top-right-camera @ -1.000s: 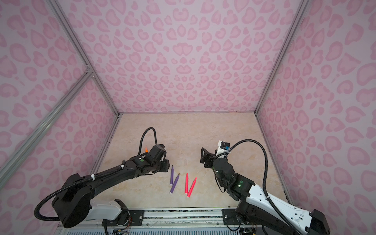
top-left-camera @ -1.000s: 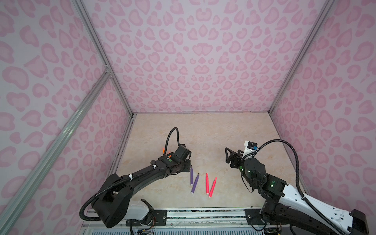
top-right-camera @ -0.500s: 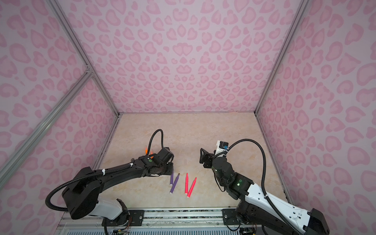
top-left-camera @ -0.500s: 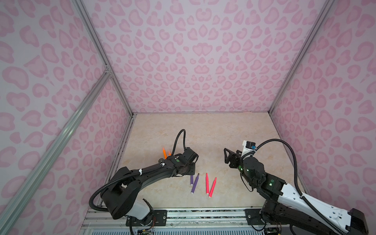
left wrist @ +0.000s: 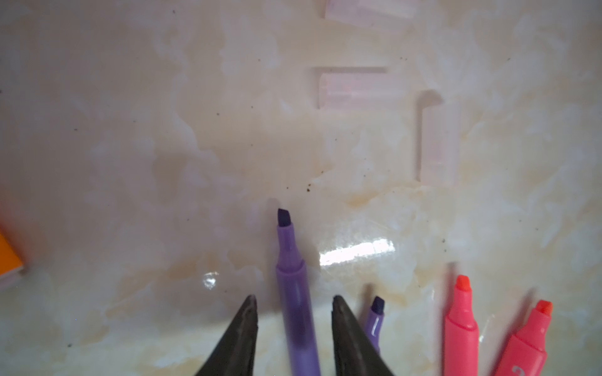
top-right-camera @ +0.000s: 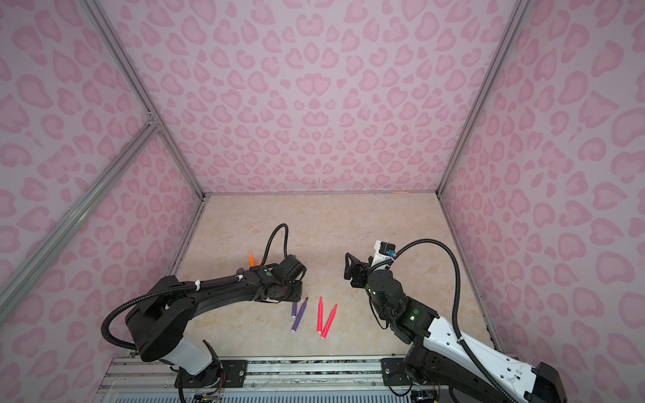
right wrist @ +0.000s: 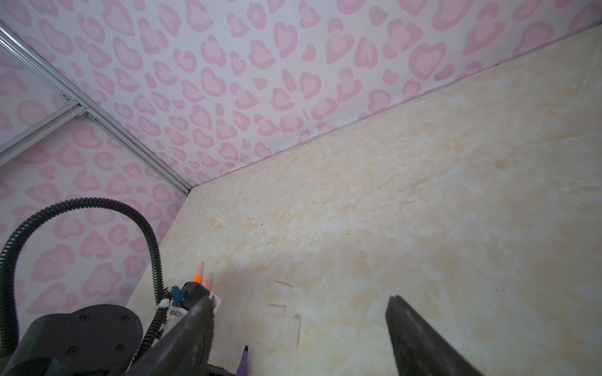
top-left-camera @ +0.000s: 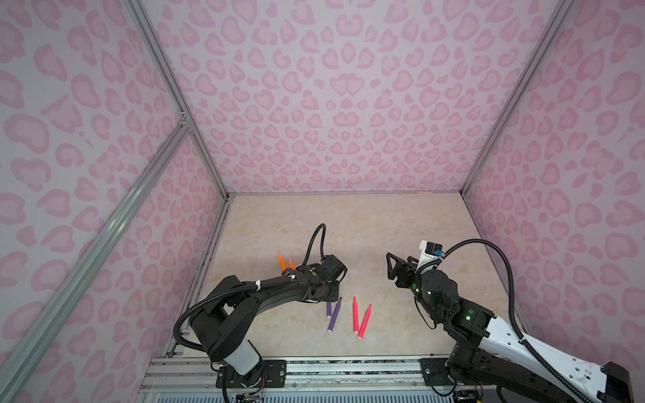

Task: Insert pens into pen caps
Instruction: Pick up the pen from the bottom-center of the table.

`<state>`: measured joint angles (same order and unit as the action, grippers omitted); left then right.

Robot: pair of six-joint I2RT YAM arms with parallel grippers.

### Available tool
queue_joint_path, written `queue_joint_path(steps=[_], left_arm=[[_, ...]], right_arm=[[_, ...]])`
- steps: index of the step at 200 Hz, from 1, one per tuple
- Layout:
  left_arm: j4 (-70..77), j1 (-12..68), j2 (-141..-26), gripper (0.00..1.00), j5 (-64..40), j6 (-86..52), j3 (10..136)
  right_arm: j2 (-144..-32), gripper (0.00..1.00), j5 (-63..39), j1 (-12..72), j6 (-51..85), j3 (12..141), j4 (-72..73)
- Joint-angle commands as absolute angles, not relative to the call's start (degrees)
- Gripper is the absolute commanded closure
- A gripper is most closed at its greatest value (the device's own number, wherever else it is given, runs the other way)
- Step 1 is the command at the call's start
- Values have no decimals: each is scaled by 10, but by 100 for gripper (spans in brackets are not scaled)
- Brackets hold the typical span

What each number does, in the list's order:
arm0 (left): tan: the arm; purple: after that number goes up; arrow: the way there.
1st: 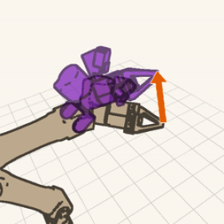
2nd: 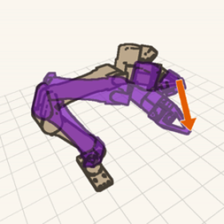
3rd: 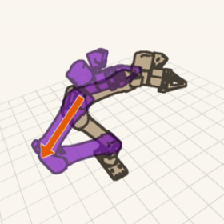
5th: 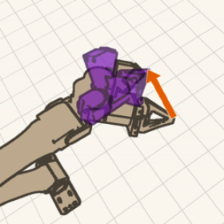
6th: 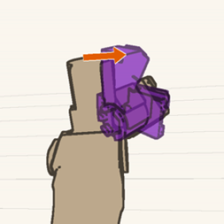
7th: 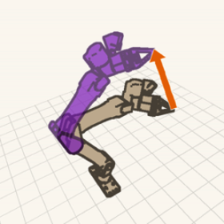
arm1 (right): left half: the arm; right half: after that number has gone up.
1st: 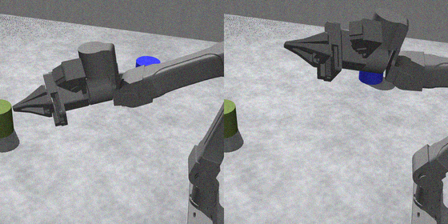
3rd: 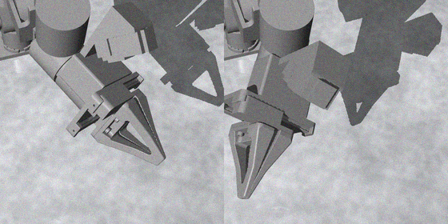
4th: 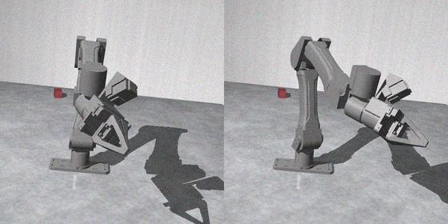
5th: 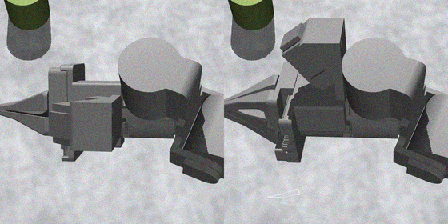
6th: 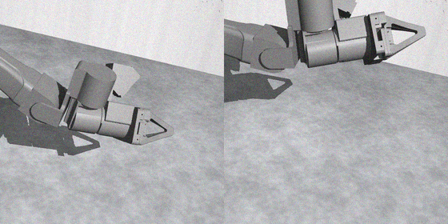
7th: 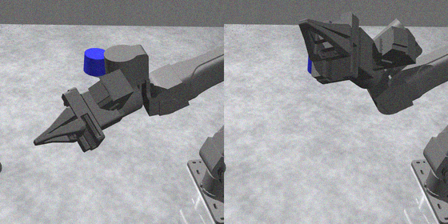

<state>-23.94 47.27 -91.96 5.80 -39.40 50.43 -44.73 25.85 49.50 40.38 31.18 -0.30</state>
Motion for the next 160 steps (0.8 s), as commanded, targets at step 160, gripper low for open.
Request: queue_joint_path(steps=[160], left_arm=[[-274, 479, -980, 72, 79, -396, 548]], right_arm=[[-443, 16, 258, 494, 408, 307, -3]])
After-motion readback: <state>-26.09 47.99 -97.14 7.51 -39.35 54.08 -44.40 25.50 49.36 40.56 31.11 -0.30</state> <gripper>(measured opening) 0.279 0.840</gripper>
